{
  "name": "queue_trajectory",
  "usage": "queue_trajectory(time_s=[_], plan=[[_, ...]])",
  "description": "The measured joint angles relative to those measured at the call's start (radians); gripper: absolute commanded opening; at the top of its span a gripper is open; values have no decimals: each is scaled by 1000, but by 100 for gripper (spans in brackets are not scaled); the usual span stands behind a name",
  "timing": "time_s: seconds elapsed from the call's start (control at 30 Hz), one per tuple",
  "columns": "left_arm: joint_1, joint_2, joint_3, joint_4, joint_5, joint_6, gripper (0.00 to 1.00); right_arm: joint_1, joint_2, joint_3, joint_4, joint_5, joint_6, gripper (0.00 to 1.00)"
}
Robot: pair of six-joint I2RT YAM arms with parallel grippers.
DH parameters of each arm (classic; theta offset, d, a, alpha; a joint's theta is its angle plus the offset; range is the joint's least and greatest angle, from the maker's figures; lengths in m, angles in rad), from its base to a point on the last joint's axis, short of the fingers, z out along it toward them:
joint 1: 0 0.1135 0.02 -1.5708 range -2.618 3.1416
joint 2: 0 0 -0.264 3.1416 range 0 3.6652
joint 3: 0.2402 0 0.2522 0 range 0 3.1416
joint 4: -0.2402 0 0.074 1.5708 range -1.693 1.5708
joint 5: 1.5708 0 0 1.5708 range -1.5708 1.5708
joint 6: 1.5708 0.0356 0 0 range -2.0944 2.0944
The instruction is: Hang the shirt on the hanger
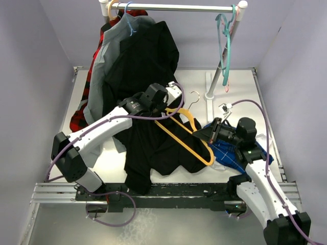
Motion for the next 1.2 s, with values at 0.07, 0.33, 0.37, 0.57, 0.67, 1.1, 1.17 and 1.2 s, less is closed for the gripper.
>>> queue_trajectory(time_s=[0.07,0.33,0.37,0.57,0.67,1.1,1.17,1.2], plan=[[0,-16,0,-1,-7,25,0,0,32,0,19,-14,-11,0],[8,-72,0,40,-80,143,0,26,-6,0,-101,-14,-90,0],[10,-75,0,45,-86,153,0,27,-27,-2,-113,-14,-92,0],[15,-76,0,40,-80,162,0,28,-100,-26,-89,-12,-71,0],[15,-76,2,17,-55,148,0,31,-41,-31,-34,-8,-58,0],[-21,-73,79,-126,90,46,0,48,187,-27,101,72,-73,0],[-23,-73,76,-137,100,35,0,54,196,-19,119,76,-73,0],[-23,-73,73,-138,102,32,0,60,201,-11,125,84,-73,0]])
